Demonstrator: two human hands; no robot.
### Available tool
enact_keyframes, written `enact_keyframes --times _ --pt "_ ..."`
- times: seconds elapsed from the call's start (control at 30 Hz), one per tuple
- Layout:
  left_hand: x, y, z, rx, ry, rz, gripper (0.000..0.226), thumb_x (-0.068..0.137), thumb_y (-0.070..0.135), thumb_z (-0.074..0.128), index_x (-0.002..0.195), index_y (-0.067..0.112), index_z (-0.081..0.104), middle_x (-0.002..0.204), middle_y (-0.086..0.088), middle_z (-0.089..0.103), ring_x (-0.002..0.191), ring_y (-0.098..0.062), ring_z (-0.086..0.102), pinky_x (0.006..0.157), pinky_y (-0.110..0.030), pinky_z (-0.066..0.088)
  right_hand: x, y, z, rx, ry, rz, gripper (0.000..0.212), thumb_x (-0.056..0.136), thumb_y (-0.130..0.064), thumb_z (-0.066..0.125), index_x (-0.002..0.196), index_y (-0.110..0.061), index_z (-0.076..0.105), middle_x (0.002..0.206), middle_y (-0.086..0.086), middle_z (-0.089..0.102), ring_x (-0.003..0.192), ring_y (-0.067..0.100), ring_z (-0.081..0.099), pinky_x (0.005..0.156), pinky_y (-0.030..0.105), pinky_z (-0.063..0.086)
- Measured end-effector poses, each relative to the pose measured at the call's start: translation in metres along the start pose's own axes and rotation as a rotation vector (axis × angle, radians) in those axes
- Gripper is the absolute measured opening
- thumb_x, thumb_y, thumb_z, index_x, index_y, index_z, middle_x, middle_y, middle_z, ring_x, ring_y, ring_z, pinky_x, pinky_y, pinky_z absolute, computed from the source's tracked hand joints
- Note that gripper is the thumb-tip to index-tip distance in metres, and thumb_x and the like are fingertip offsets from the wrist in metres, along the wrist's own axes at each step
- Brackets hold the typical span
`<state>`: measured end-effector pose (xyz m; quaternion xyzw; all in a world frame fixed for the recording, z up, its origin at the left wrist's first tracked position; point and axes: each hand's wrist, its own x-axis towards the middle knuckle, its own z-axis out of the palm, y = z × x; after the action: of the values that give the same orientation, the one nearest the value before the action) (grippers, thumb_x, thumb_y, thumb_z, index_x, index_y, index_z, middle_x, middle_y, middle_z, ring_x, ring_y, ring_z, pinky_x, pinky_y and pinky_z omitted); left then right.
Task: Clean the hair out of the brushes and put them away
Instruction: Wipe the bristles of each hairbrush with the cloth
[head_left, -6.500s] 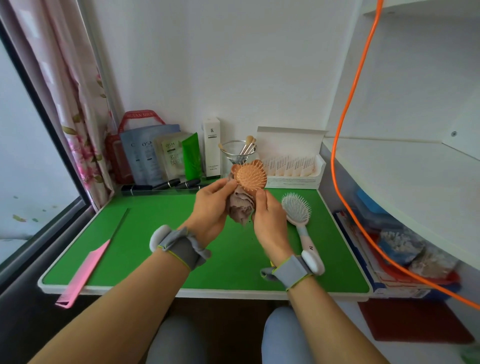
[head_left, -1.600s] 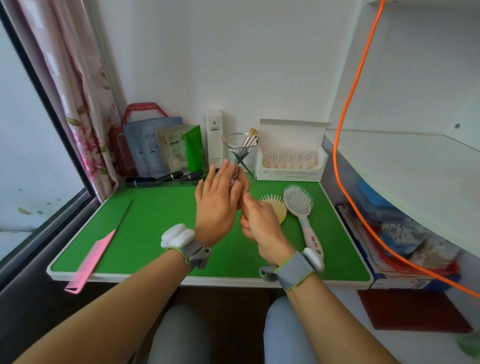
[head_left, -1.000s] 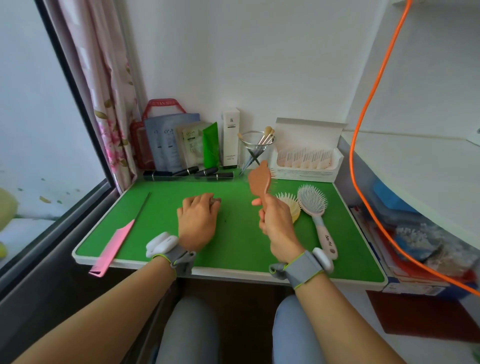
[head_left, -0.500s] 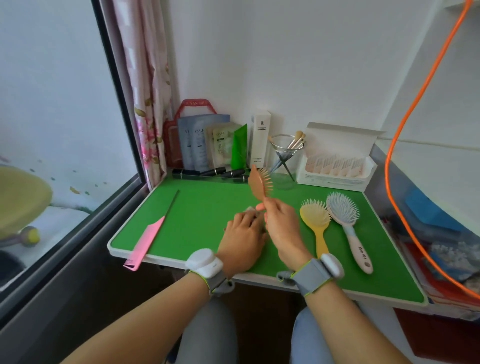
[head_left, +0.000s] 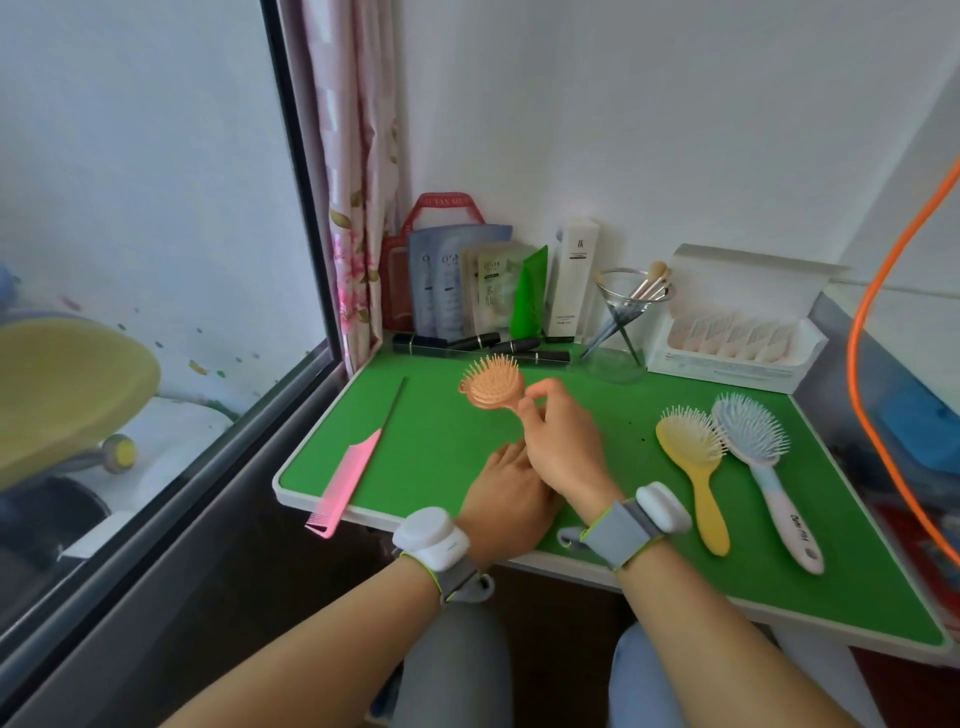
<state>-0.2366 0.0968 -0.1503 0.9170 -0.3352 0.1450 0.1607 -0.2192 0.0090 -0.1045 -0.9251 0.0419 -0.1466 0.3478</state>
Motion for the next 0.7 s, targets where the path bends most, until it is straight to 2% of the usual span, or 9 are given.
enact_keyframes --times 0.13,0.2,0.33,0.4,0.5,0.57,0.63,0.67,0.7 --pt "-0.002 0.007 0.003 0.111 -0.146 0.056 0.051 0.091 0.025 0.041 0.140 0.007 0.040 0.145 -0.018 0.040 0.138 -0.033 0.029 0.116 -0.044 0.012 0.011 -0.008 0.006 -0.078 -0.095 0.001 0.015 0.100 -0.024 0.037 0.112 -0.024 0.045 0.078 -0.006 0.057 0.069 0.019 0.055 0.053 0.028 0.032" --pt "0.001 0.009 0.003 0.133 -0.051 0.068 0.047 0.091 0.023 0.040 0.135 0.006 0.048 0.141 -0.017 0.047 0.135 -0.030 0.038 0.115 -0.043 0.018 0.012 -0.010 0.009 -0.086 -0.146 0.014 0.016 0.098 -0.020 0.036 0.112 -0.023 0.043 0.079 -0.004 0.056 0.073 0.023 0.056 0.060 0.035 0.041" --pt "0.001 0.011 -0.003 0.179 -0.145 0.106 0.039 0.096 0.016 0.038 0.127 -0.002 0.052 0.137 -0.023 0.048 0.131 -0.030 0.041 0.113 -0.034 0.018 0.008 -0.011 0.012 -0.133 -0.177 0.024 0.005 0.098 -0.019 0.035 0.101 -0.019 0.039 0.092 0.007 0.063 0.085 0.031 0.061 0.079 0.049 0.049" --pt "0.002 0.015 -0.012 0.106 -0.063 0.087 0.026 0.083 0.019 0.057 0.093 -0.001 0.071 0.101 -0.022 0.069 0.099 -0.025 0.066 0.092 -0.028 0.046 0.006 -0.009 0.013 -0.176 -0.178 0.010 0.005 0.098 -0.020 0.035 0.100 -0.018 0.039 0.090 0.006 0.066 0.085 0.032 0.063 0.084 0.050 0.047" --pt "0.003 0.018 -0.014 0.109 0.037 0.181 0.027 0.073 0.027 0.077 0.062 0.003 0.070 0.067 -0.016 0.070 0.064 -0.021 0.070 0.066 -0.020 0.053 0.006 -0.006 0.011 -0.233 -0.162 -0.007 0.005 0.098 -0.024 0.036 0.098 -0.019 0.038 0.090 0.004 0.068 0.088 0.032 0.062 0.089 0.047 0.042" --pt "0.004 0.026 -0.017 0.077 -0.035 0.197 0.044 0.022 0.033 0.095 0.045 0.011 0.065 0.049 -0.004 0.064 0.043 -0.017 0.063 0.044 -0.021 0.050 0.005 -0.003 0.008 -0.249 -0.144 -0.022 0.006 0.098 -0.026 0.037 0.097 -0.020 0.037 0.082 0.000 0.064 0.085 0.031 0.061 0.083 0.042 0.043" --pt "0.010 0.031 -0.018 -0.016 -0.031 0.104 0.053 -0.001 0.039 0.090 0.038 0.017 0.063 0.046 0.004 0.062 0.043 -0.009 0.062 0.049 -0.016 0.049 0.003 0.001 0.004 -0.256 -0.128 -0.042 0.009 0.099 -0.027 0.037 0.100 -0.019 0.040 0.076 -0.004 0.061 0.083 0.029 0.063 0.079 0.039 0.040" --pt "0.008 0.033 -0.017 -0.001 -0.098 0.069 0.049 0.010 0.038 0.092 0.046 0.016 0.067 0.054 0.002 0.066 0.054 -0.007 0.066 0.059 -0.013 0.048 0.002 0.003 0.001 -0.259 -0.121 -0.049 0.011 0.099 -0.027 0.038 0.102 -0.018 0.042 0.079 -0.003 0.063 0.085 0.029 0.063 0.079 0.038 0.039" --pt "0.009 0.034 -0.016 0.002 -0.165 0.019 0.040 0.037 0.031 0.092 0.067 0.010 0.074 0.075 -0.006 0.072 0.078 -0.009 0.069 0.077 -0.015 0.046 0.002 0.005 -0.001 -0.263 -0.117 -0.051 0.013 0.099 -0.028 0.037 0.104 -0.017 0.044 0.085 -0.001 0.067 0.087 0.029 0.064 0.079 0.037 0.036"
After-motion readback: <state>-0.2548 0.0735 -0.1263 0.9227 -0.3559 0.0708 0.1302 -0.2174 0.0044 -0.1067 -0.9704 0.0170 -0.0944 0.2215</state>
